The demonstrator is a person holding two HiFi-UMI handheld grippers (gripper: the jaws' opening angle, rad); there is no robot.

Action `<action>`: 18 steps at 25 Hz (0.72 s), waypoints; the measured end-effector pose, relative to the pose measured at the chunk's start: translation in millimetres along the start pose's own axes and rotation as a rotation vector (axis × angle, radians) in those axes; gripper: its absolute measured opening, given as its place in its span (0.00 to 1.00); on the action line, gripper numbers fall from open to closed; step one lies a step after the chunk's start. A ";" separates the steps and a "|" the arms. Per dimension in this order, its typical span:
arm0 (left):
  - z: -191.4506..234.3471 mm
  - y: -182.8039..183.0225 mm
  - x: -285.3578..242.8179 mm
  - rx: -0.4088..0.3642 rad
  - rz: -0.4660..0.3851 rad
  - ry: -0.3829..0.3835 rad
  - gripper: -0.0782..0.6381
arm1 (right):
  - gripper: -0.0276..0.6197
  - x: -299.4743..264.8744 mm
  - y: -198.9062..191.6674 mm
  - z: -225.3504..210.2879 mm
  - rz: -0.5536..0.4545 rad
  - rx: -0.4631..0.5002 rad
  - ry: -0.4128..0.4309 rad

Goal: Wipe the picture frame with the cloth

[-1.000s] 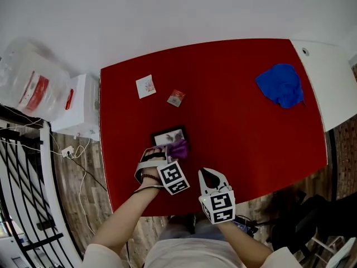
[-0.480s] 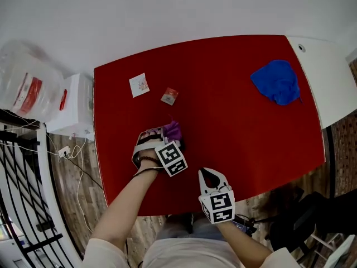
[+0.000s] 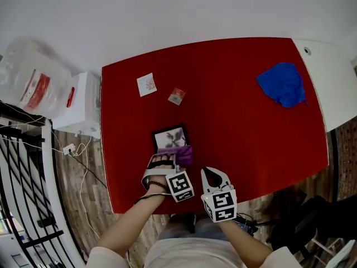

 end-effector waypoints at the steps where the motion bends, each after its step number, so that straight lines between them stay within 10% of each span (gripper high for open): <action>1: 0.7 -0.5 0.1 0.009 -0.004 0.005 0.19 | 0.05 0.3 -0.6 0.2 0.001 0.003 -0.001; 4: 9.9 -2.9 5.5 0.126 -0.062 -0.005 0.19 | 0.05 3.1 -0.9 -0.4 0.002 0.016 -0.007; 11: -5.8 -55.8 99.2 0.833 -0.417 -0.153 0.19 | 0.05 40.5 4.2 12.8 -0.003 0.080 0.002; 18: -46.2 -119.8 182.9 1.272 -0.560 -0.150 0.19 | 0.05 86.1 9.3 52.6 -0.040 0.116 0.027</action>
Point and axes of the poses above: the fingertips, and each gripper's own axes: x backward along the fingers, z to its left, y out of its top, the point moved 6 cm from there along x, backward along the fingers, and after that the axes turned 14 degrees about z, right-handed, at the moved point
